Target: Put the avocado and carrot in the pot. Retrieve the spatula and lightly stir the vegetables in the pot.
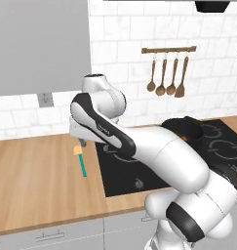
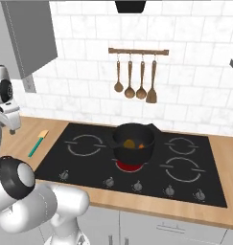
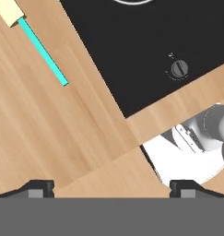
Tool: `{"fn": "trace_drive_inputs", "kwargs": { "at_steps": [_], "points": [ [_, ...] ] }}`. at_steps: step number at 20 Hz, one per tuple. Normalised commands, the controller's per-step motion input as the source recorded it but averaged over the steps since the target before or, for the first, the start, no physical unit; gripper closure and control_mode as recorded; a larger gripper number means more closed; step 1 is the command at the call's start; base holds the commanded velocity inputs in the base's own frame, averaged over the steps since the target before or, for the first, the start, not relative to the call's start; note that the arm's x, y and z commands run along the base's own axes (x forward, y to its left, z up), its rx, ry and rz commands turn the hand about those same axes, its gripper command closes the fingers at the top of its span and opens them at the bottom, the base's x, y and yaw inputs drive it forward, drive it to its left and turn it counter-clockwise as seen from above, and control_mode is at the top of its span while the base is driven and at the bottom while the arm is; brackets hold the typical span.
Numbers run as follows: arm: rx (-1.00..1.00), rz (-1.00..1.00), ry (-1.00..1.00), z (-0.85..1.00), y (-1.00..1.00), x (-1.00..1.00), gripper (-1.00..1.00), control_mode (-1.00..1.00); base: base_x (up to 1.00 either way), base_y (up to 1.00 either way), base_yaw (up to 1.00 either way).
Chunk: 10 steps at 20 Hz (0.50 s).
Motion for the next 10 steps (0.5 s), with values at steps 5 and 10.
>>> {"fn": "trace_drive_inputs", "kwargs": {
  "at_steps": [5, 10],
  "points": [
    [0.0, 0.01, 0.03, -0.22, 0.0, 0.15, -1.0, -1.0, 0.0, 0.0, 0.0],
    [0.0, 0.14, 0.02, -0.68, 0.09, 0.84, -1.0, -1.0, 0.0, 0.0, 0.0]
  ]
}}
